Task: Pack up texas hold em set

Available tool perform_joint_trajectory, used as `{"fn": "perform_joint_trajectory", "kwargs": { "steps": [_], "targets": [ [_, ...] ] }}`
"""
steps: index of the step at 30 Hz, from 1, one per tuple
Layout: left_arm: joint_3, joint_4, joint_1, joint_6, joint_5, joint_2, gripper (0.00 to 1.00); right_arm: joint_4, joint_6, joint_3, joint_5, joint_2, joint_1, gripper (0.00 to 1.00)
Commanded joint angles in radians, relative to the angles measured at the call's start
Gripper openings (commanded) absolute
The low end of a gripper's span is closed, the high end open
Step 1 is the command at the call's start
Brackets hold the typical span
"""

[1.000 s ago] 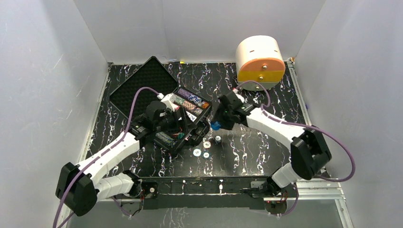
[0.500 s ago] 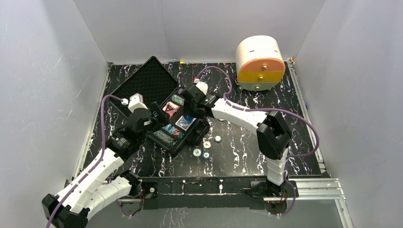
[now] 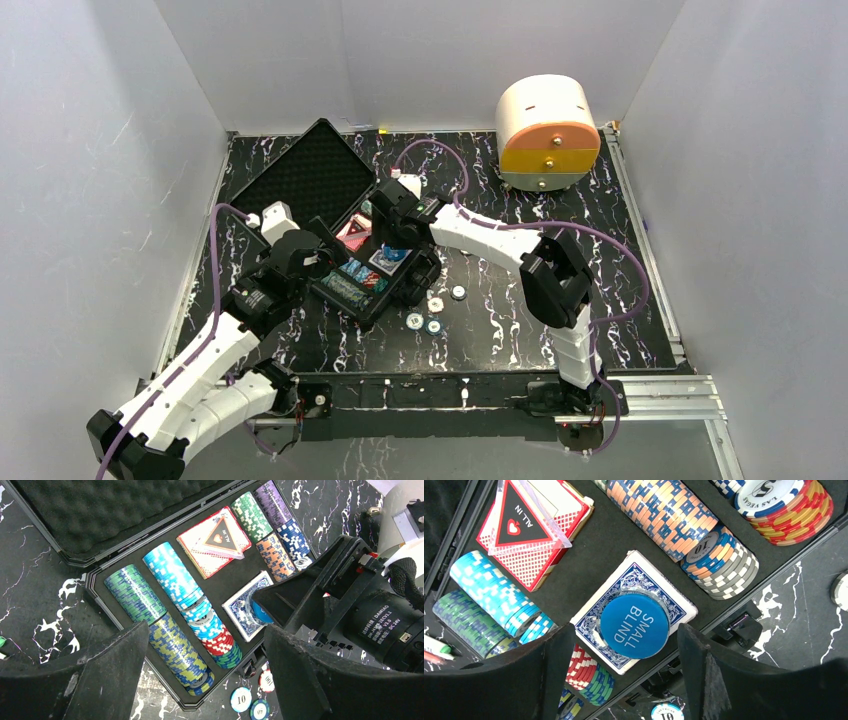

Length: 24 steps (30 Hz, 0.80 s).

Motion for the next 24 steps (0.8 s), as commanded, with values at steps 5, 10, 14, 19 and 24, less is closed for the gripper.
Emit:
{"fn": "perform_joint_trajectory", "kwargs": {
  "steps": [5,10,14,19,24],
  "targets": [
    [0.035,-0.016,0.001,0.01,-0.038,-0.02,0.86,-0.002,0.008,0.005,0.076,-0.11,-0.003,0.84],
    [0.037,-0.016,0.001,0.01,-0.033,-0.025,0.87,-0.009,0.086,-0.155,0.204,-0.234,-0.058,0.79],
    [0.037,-0.014,0.001,0.012,-0.031,-0.028,0.88,-0.006,0.133,-0.312,0.257,-0.367,-0.151,0.72],
    [0.039,-0.012,0.001,0.012,-0.029,-0.02,0.89,-0.003,0.132,-0.479,0.263,-0.46,-0.287,0.66],
    [0.041,-0.009,0.001,0.012,-0.023,-0.007,0.89,0.06,0.081,-0.604,0.242,-0.477,-0.404,0.57]
  ]
}}
